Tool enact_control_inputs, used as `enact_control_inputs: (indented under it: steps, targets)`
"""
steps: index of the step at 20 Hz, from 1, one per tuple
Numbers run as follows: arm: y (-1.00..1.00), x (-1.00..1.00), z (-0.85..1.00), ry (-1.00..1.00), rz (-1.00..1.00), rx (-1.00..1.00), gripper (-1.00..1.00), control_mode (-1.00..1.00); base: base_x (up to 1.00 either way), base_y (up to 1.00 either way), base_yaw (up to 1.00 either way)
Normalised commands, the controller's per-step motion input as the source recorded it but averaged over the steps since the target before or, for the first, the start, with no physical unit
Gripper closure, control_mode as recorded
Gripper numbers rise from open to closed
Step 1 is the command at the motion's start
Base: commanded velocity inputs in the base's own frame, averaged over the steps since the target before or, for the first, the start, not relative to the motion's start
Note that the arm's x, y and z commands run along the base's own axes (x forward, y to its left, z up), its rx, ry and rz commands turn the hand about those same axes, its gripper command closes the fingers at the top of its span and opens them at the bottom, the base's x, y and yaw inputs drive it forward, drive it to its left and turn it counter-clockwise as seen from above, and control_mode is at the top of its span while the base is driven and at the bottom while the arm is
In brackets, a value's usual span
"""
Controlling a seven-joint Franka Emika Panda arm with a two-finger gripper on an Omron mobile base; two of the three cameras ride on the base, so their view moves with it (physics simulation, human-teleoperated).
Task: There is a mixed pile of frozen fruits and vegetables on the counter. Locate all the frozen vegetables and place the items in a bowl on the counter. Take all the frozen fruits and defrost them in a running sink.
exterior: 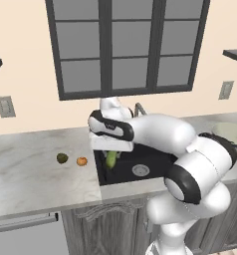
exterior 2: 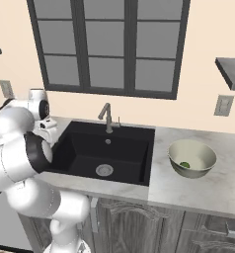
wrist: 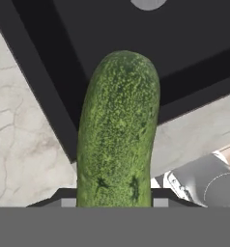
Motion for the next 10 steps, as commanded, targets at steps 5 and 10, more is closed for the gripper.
enact_control_inputs:
  steps: [5,10]
  targets:
    - [-0.53,0.00,-0.08,0.00,-0.07,-0.02,1.00,-1.00,0.00,0.00,0.00]
    - [-0.53,0.00,-0.06,0.02,-0.08,-0.01,1.00,-1.00,0.00,0.00,0.00]
